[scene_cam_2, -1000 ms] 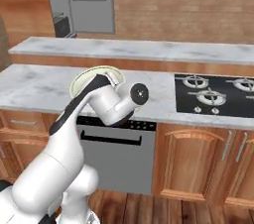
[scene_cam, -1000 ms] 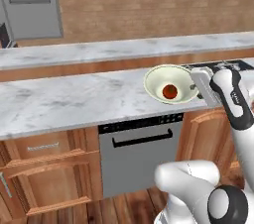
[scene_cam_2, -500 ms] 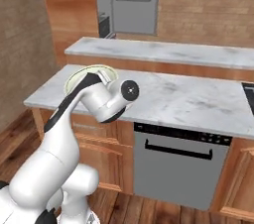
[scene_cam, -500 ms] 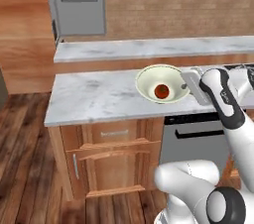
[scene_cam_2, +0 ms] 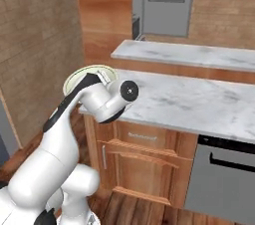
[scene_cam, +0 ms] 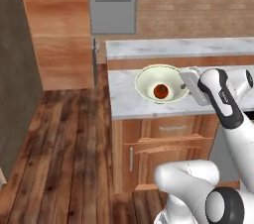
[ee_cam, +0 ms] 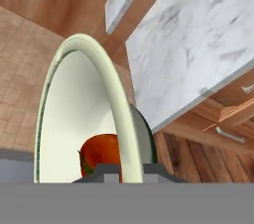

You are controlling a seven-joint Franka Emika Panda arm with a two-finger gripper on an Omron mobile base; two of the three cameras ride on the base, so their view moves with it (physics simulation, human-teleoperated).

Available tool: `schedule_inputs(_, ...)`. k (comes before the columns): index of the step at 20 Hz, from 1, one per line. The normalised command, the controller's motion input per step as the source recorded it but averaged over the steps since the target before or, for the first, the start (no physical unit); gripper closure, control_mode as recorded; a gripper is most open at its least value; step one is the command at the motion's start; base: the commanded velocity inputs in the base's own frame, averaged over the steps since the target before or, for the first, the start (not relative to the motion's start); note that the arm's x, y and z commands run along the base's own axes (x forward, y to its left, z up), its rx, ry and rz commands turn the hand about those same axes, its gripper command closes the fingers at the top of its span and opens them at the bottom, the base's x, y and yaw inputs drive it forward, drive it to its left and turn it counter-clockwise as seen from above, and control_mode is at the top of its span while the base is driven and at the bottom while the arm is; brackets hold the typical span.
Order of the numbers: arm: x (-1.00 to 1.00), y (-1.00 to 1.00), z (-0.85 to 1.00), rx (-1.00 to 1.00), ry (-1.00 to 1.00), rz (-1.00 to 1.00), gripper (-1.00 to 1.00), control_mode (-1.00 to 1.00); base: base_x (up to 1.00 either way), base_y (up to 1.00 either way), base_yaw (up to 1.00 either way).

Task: Move the mug from next to the sink to the open cabinet. Then, move the bowl with the tomato to the fridge to clear the area for faucet cleaning.

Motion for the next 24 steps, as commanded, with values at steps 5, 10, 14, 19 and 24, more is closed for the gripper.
schedule_inputs(5, 0.00, 0.00, 0.00, 0.00, 0.00, 0.00, 1.00, 1.00, 0.11, 1.00, 0.05)
schedule_inputs(10, 0.00, 0.00, 0.00, 0.00, 0.00, 0.00, 1.00, 1.00, 0.61, 1.00, 0.00)
schedule_inputs(14, 0.00, 0.00, 0.00, 0.00, 0.00, 0.00, 1.00, 1.00, 1.00, 1.00, -0.03)
schedule_inputs(19, 0.00, 0.00, 0.00, 0.00, 0.00, 0.00, 1.00, 1.00, 1.00, 0.69, -0.21)
schedule_inputs(24, 0.00, 0.00, 0.00, 0.00, 0.00, 0.00, 1.00, 1.00, 1.00, 0.25, -0.19)
